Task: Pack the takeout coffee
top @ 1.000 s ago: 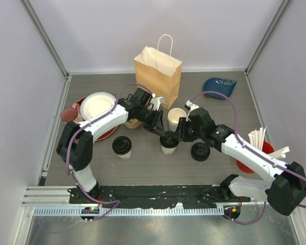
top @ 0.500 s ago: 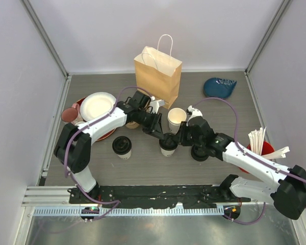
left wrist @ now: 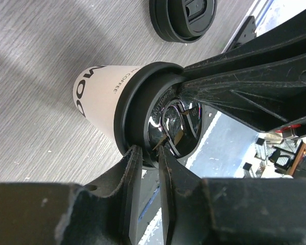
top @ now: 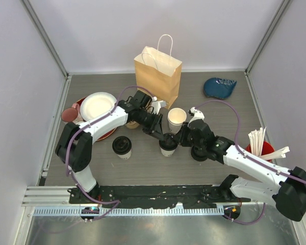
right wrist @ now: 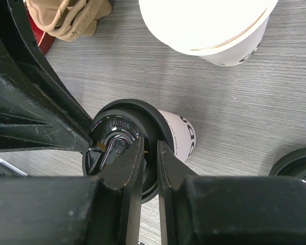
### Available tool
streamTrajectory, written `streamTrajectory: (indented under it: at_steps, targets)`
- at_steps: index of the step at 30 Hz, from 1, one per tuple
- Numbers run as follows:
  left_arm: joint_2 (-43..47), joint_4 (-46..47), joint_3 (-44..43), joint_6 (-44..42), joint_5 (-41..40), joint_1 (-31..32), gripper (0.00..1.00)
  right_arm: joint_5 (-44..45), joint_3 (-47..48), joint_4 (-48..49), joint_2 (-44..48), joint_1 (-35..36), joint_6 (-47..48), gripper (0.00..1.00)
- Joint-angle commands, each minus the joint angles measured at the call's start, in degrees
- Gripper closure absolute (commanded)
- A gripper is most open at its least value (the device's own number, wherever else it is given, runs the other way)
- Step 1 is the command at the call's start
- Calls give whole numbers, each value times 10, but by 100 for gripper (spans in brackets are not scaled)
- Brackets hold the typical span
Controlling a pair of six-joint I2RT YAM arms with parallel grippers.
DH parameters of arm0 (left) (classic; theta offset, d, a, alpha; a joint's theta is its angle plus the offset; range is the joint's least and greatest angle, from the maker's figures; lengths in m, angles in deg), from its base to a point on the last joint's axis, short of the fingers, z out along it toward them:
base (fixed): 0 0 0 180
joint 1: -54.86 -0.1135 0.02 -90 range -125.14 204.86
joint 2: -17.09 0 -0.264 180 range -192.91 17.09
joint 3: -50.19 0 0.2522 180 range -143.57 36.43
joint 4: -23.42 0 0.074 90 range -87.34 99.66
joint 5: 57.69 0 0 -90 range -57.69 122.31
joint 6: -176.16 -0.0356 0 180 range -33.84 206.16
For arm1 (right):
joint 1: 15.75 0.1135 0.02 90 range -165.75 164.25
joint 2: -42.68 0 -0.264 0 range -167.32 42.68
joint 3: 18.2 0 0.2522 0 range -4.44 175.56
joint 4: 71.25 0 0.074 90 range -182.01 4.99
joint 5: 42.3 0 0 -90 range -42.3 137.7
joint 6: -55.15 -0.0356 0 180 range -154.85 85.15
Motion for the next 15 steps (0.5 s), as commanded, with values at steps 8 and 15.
streamTrajectory:
  at_steps: [8, 15]
  targets:
    - [-48, -41, -67, -106, -108, 14, 75, -9, -22, -28, -19, 57, -65, 82]
    - [-26, -62, -105, -140, -78, 13, 69, 40, 1, -42, -1, 71, -77, 73]
